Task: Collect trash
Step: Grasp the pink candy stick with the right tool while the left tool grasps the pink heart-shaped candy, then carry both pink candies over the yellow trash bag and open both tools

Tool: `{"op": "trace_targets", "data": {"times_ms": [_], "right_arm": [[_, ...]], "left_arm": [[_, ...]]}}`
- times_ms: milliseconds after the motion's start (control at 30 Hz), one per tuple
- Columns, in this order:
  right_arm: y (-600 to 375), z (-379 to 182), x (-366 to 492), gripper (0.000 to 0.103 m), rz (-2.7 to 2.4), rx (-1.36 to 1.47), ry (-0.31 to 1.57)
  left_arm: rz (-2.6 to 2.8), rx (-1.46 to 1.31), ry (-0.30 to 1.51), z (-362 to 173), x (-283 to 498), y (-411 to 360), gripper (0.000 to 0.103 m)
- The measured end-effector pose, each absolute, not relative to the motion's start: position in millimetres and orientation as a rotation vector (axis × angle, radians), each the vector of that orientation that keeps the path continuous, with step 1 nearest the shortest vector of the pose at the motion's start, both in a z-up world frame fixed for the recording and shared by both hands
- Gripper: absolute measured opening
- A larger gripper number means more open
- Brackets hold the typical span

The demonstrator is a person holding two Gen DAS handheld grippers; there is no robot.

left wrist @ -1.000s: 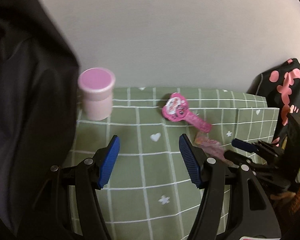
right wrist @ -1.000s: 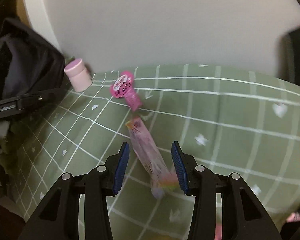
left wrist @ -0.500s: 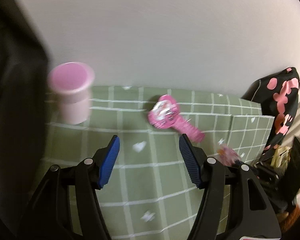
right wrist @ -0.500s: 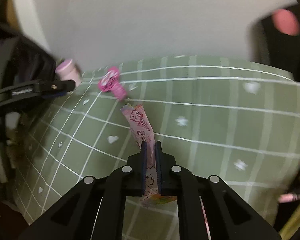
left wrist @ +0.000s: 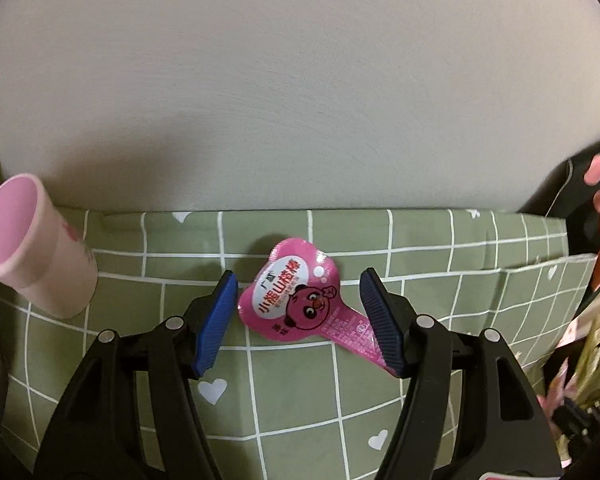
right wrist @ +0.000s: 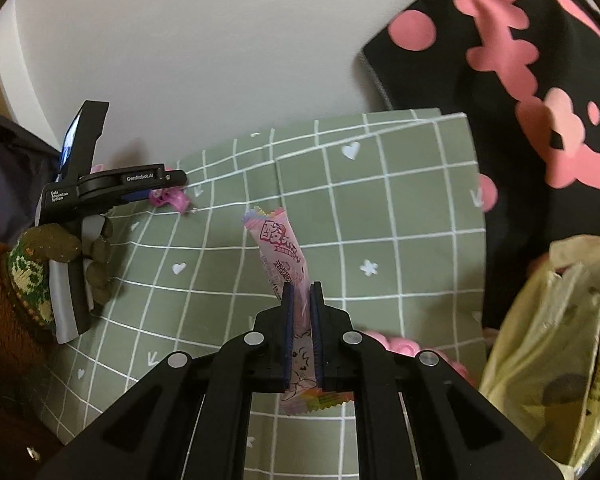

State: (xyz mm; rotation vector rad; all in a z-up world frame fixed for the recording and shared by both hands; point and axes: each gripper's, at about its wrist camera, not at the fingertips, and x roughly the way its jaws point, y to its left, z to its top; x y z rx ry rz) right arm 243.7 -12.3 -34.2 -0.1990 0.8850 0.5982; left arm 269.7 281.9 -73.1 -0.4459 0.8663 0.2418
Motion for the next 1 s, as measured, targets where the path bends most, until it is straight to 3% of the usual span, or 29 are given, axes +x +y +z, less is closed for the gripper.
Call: {"op": "trace_targets", "data": {"times_ms": [67,1000], "right_arm": [[-13.7,-36.2,246.5,0.009,0.583,-0.187,0.891],[-24.0,-17.2,248.3,0.009,0.555,-0.160,0.828]], "left_arm": [[0.224,-0.446,0.892,-75.7,273.0,278.7,0.047],[0.123,-0.374,0.805,-6.1,207.2,245.7,0.047]]}}
